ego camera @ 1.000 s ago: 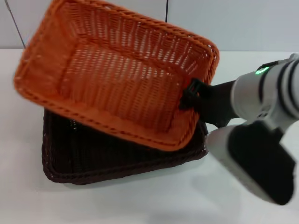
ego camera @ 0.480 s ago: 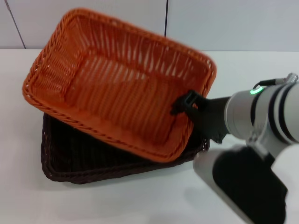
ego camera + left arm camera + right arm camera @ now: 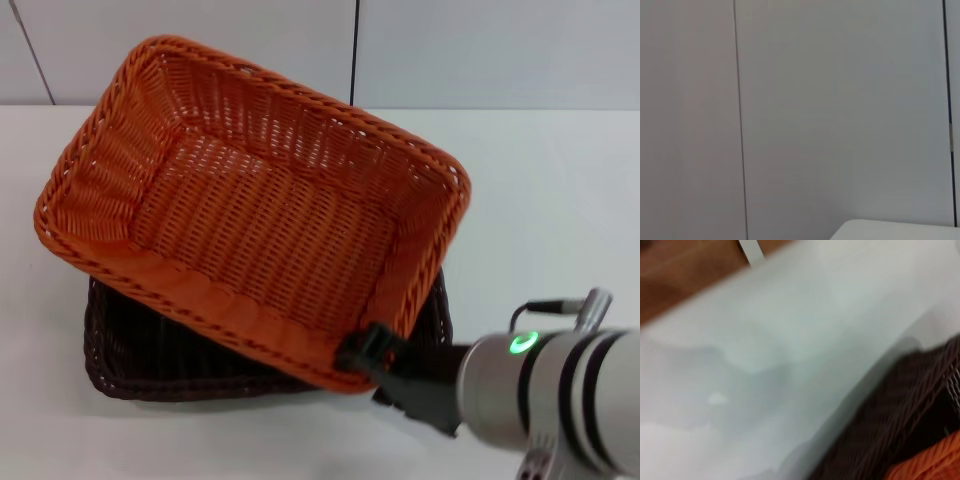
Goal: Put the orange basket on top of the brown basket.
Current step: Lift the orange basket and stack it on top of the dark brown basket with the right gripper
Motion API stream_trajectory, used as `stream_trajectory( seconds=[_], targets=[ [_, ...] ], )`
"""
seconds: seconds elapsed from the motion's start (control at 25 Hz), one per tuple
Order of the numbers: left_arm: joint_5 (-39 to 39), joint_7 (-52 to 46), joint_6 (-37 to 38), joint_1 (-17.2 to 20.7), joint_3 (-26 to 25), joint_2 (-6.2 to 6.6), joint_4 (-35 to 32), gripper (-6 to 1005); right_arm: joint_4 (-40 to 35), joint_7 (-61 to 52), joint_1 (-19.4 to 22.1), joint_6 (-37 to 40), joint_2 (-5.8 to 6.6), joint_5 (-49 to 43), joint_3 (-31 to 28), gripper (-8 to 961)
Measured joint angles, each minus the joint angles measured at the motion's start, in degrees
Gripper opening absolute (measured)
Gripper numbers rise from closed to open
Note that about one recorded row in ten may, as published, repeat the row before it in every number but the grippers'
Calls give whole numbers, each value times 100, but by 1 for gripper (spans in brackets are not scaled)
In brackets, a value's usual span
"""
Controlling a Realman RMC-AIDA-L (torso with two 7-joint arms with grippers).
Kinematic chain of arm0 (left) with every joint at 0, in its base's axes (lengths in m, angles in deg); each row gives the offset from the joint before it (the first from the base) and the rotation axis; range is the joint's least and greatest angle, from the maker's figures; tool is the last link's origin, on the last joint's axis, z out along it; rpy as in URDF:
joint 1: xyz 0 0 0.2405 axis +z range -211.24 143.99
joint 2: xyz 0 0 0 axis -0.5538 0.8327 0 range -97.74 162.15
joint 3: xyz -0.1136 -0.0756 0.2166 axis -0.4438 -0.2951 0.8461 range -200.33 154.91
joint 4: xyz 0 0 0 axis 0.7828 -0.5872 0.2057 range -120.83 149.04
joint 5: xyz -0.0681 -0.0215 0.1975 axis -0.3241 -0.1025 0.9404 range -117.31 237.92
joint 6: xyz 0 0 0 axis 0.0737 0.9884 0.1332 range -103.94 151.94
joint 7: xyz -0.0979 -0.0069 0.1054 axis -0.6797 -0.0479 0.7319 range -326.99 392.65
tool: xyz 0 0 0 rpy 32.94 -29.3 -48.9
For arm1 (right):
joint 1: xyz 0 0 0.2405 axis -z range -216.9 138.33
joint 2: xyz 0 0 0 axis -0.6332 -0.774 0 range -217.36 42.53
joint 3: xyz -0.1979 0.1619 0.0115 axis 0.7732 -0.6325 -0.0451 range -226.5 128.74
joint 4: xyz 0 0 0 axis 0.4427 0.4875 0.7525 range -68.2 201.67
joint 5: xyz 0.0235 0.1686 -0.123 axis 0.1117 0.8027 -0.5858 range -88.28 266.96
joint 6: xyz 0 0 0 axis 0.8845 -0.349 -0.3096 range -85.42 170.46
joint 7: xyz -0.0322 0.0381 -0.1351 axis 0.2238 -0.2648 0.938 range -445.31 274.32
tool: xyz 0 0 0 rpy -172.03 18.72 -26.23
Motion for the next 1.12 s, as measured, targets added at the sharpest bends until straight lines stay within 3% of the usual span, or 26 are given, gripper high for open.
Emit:
stream_trajectory(
  seconds=[0.6,1.12],
  targets=[
    [11,-8,26,33,228,20,-126,683,-25,-23,177,-837,-30,-5,512,465],
    [8,-8,23,-15,301,18,-169,683,3,-69,337,-980,-30,-10,295,491]
  ],
)
